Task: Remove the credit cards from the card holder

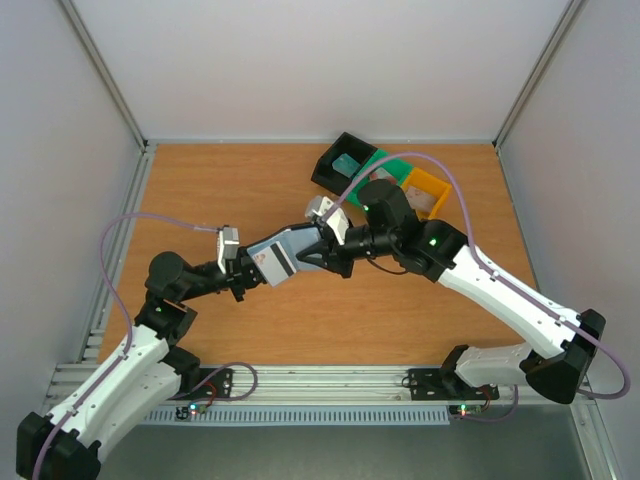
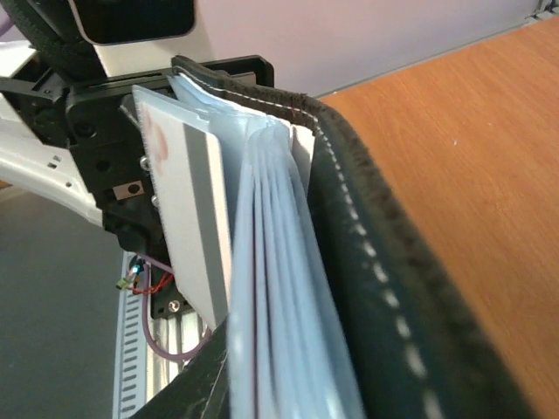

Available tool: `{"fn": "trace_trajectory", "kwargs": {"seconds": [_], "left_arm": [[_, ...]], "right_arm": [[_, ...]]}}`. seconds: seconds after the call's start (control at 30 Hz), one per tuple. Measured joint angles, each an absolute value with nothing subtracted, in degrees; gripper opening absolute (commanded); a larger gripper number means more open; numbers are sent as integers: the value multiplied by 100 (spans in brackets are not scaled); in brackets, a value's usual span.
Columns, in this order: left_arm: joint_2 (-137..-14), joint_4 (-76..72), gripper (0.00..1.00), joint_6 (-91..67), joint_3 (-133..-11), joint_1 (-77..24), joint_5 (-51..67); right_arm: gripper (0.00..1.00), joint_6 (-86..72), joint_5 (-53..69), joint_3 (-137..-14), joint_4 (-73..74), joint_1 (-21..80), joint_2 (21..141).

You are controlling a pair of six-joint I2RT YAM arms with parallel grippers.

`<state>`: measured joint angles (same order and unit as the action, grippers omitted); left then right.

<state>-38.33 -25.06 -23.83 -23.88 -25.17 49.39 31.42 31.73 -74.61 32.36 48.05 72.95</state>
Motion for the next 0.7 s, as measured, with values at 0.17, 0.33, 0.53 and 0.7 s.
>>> {"fn": "trace_trajectory", "kwargs": {"seconds": [0.17,0.33,0.53,0.7], "left_arm": [[-3830,-2493,0,-2377,-2388,-2523,4930],[-3863,-864,0,-1682,-2803,-2556,3999],[-4578,2268,0,1247,-4045,-2683,1612],[-5022,3662,0,2659,-4515,-2884,432]], "right_arm": [[48,3192,3020,-7463,3411,4755,7157],[60,3238,2781,-7461,3496,4722,7159],[67,3142,2386,-7231,3387,4711,7161],[69,3083,2246,-6882,3245,4654,7150]]}}
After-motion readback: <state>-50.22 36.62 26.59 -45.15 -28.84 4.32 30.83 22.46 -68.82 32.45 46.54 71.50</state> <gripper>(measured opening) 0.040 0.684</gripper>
